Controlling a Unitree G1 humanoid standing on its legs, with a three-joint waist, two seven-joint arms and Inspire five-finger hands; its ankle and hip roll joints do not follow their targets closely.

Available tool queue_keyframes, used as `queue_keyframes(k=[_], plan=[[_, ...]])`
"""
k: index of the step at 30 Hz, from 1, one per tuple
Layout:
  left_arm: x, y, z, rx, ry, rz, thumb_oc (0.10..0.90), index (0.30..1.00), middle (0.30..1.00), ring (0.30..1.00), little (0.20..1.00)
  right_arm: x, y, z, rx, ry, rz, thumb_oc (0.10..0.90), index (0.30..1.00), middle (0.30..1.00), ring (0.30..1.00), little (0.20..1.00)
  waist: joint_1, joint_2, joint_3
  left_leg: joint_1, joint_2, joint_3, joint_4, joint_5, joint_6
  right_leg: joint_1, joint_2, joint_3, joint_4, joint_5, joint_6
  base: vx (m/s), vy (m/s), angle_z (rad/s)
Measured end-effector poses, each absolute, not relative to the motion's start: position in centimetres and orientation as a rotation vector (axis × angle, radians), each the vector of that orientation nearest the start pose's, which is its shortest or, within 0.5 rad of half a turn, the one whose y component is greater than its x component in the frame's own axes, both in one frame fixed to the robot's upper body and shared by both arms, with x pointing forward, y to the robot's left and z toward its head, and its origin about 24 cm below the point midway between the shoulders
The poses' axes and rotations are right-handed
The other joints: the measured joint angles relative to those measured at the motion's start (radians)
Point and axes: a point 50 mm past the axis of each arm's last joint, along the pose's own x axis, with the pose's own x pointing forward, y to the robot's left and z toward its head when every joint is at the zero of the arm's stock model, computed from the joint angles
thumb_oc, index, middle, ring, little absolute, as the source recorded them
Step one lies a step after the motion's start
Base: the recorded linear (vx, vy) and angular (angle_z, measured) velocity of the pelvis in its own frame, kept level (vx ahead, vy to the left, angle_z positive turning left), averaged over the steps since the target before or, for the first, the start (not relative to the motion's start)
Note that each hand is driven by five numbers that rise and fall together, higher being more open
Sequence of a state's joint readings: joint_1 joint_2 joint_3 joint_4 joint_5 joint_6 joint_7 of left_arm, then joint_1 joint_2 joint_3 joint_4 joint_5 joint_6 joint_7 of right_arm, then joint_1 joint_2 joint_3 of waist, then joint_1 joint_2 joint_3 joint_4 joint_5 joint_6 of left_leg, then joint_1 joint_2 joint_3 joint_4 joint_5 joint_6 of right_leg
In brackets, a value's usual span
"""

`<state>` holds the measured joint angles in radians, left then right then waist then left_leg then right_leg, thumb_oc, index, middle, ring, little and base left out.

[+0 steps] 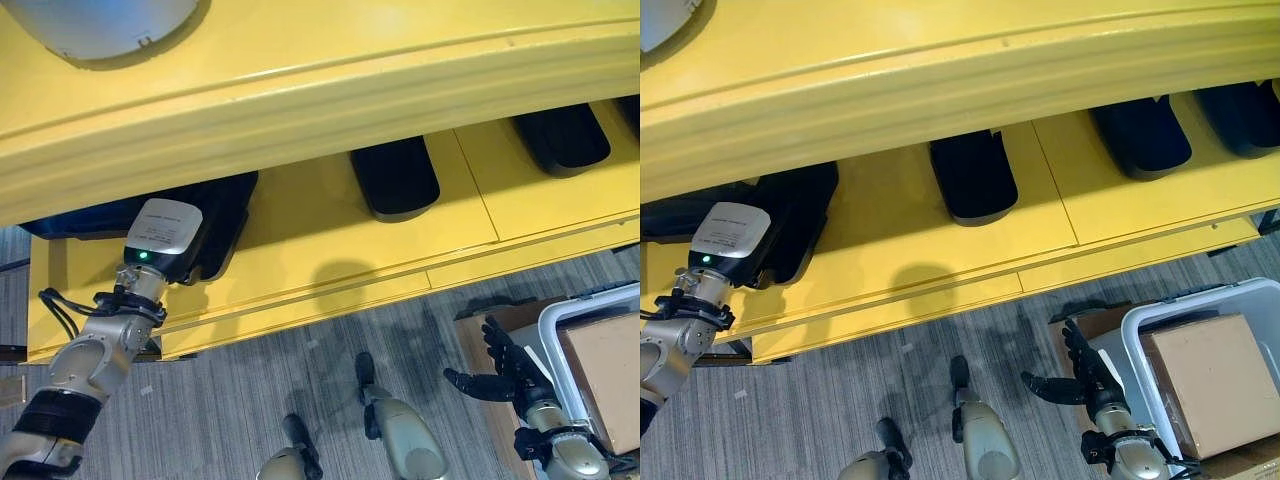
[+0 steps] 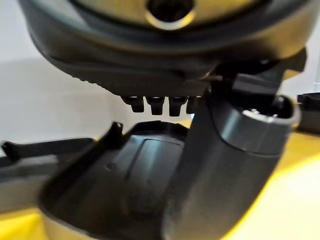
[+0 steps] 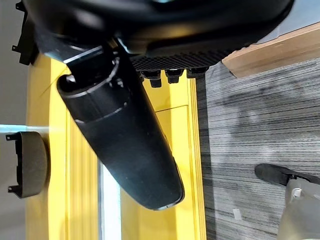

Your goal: Move parts from the plastic box to the shelf.

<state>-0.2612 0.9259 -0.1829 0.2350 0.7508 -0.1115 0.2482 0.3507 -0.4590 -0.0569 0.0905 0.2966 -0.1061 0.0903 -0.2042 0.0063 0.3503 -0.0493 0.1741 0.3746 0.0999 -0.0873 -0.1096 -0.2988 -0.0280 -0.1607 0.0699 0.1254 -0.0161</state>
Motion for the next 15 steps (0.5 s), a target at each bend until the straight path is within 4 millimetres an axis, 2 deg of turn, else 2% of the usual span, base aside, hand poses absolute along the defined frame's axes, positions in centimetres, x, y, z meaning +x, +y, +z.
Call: queue_keyframes(k=[6, 15], plan=[[29.3, 28.2, 12.9, 1.654, -0.253, 0.060, 0.900, 1.000, 1.000, 1.000, 1.000, 16.4, -27.0, -0.8, -0.164, 0.311, -0.057, 0.900, 1.000, 1.000, 1.000, 1.000, -0.012, 0.000, 0.000, 0.005, 0.000, 0.008, 0.001, -0.004, 0.001, 0.000, 0.001, 0.007, 0.001, 0.001, 0.000, 0.01, -0.003, -0.03], [29.5, 27.8, 12.2, 1.489, -0.224, 0.111, 0.900, 1.000, 1.000, 1.000, 1.000, 16.4, -26.9, -0.8, -0.164, 0.310, -0.061, 0.900, 1.000, 1.000, 1.000, 1.000, -0.009, -0.002, 0.000, 0.008, 0.000, 0.009, 0.005, -0.005, 0.001, 0.003, 0.001, 0.010, 0.002, 0.001, 0.001, 0.00, 0.000, 0.00]])
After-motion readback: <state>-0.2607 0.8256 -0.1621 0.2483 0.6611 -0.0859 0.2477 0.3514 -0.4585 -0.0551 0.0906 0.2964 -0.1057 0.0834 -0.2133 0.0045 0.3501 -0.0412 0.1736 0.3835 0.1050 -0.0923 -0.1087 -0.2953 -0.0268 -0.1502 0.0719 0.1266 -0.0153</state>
